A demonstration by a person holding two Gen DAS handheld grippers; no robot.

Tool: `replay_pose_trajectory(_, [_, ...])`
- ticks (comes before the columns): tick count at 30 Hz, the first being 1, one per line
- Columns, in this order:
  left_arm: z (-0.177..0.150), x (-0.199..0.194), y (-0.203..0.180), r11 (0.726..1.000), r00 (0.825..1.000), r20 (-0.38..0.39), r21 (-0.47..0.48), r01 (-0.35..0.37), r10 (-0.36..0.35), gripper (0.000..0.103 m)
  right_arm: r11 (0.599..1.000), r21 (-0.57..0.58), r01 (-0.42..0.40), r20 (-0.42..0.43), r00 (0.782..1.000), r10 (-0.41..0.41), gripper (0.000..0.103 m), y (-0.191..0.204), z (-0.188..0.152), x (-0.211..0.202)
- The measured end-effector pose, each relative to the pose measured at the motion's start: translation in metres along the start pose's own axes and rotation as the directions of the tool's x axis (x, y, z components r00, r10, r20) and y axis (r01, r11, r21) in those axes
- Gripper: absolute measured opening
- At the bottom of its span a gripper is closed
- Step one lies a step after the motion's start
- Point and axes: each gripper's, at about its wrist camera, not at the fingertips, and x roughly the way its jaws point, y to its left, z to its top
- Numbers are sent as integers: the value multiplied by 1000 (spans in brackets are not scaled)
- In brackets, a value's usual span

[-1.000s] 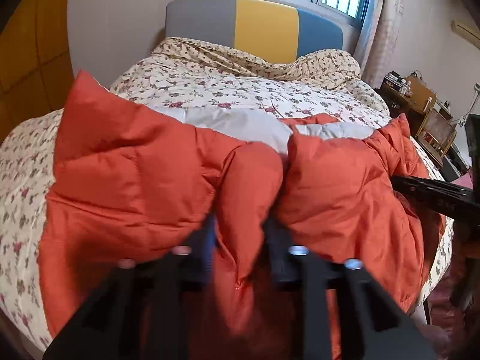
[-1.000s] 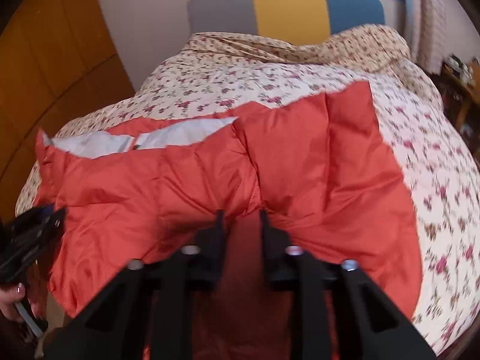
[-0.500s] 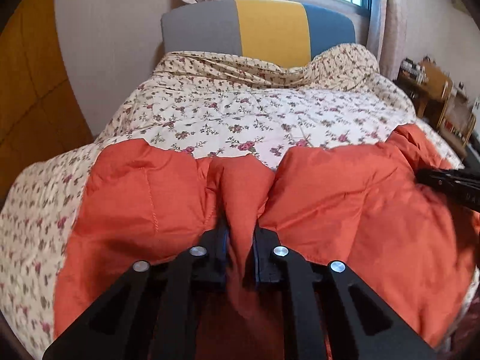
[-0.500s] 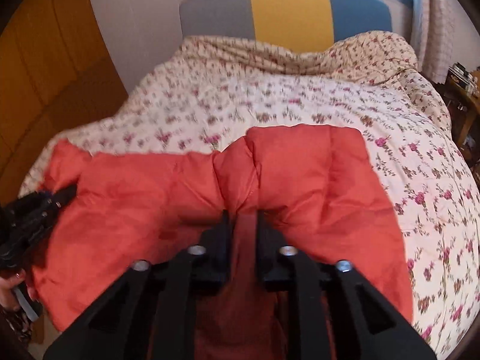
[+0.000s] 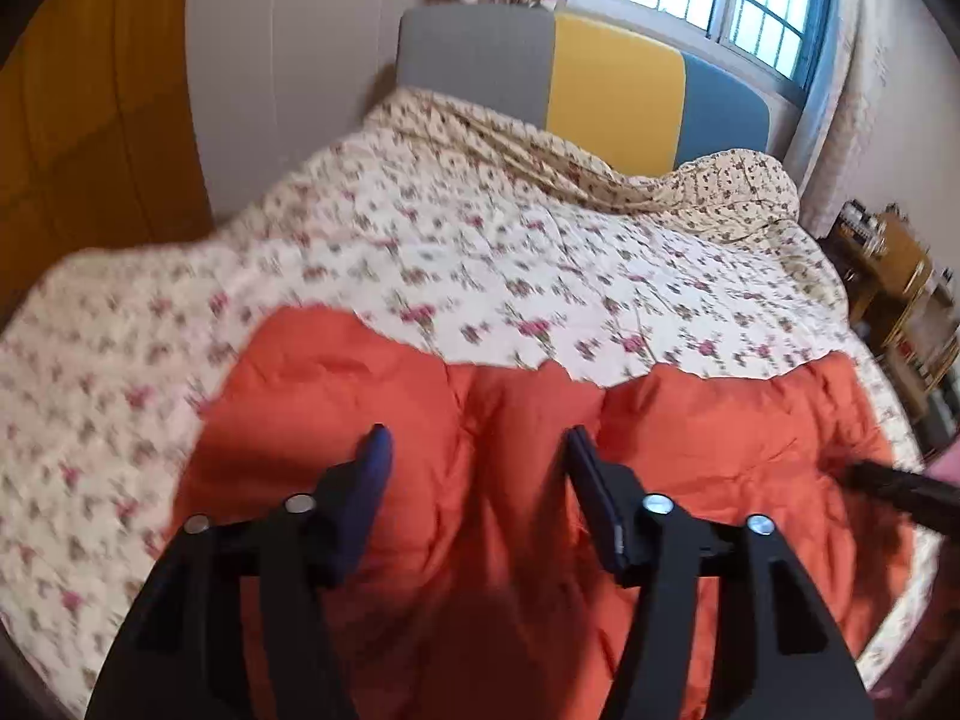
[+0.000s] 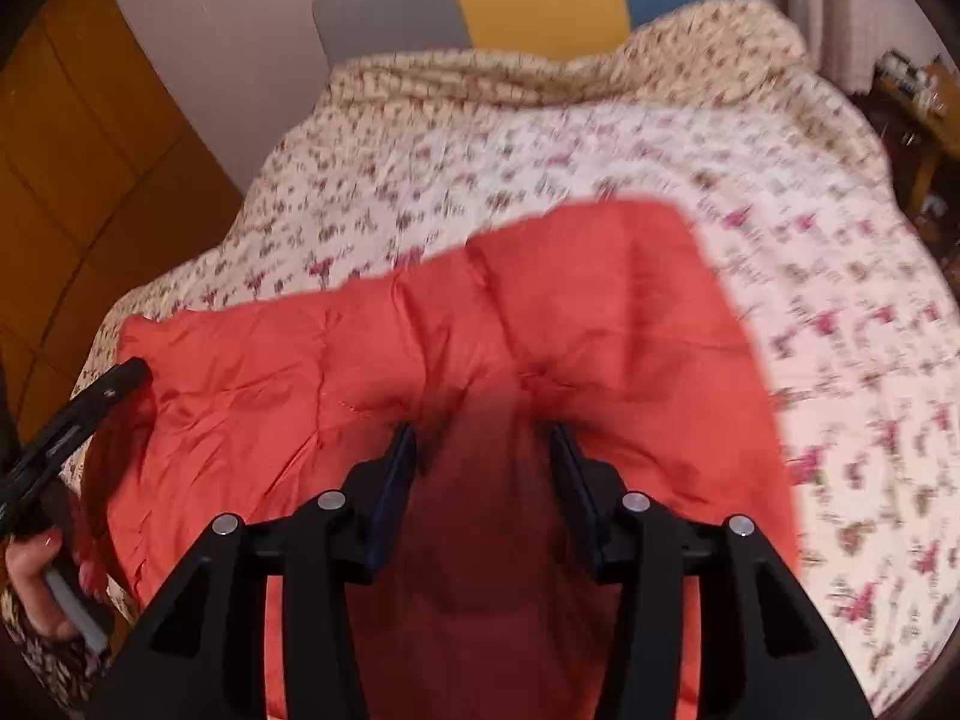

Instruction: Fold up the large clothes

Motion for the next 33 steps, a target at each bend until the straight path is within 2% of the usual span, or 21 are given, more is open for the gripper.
replay_pose_trajectory(3, [4, 14, -3, 1000, 1000, 5, 1, -29, 29, 61, 999, -7, 31, 106, 994, -30, 46, 4, 10, -11])
replay_pose_trajectory(5, [7, 29, -7, 999, 999, 6, 5, -39, 39, 63, 999, -11, 50, 123, 991, -49, 46, 9, 22, 5])
replay_pose_trajectory(8, [3, 57, -11, 992, 994, -33, 67, -103, 106, 81, 995, -25, 96, 99, 991, -93, 45, 11, 36, 47])
replay_pose_trajectory(11, [-12, 72, -9, 988, 994, -24, 108, -108, 111, 89, 992, -35, 123, 101, 988, -118, 45, 2, 33, 76])
replay_pose_trajectory(16, [-19, 78, 1, 996, 998, -4, 62, -57, 57, 92, 989, -40, 145, 170, 976, -137, 46, -3, 16, 91])
replay_pose_trajectory(22, [-25, 83, 8, 1000, 999, 34, 24, -6, 5, 92, 997, 5, 80, 195, 978, -79, 46, -15, 13, 102])
replay_pose_trajectory(33, [-28, 92, 10, 1000, 999, 47, 7, 13, -13, 93, 998, 34, 58, 243, 968, -64, 46, -19, 8, 111])
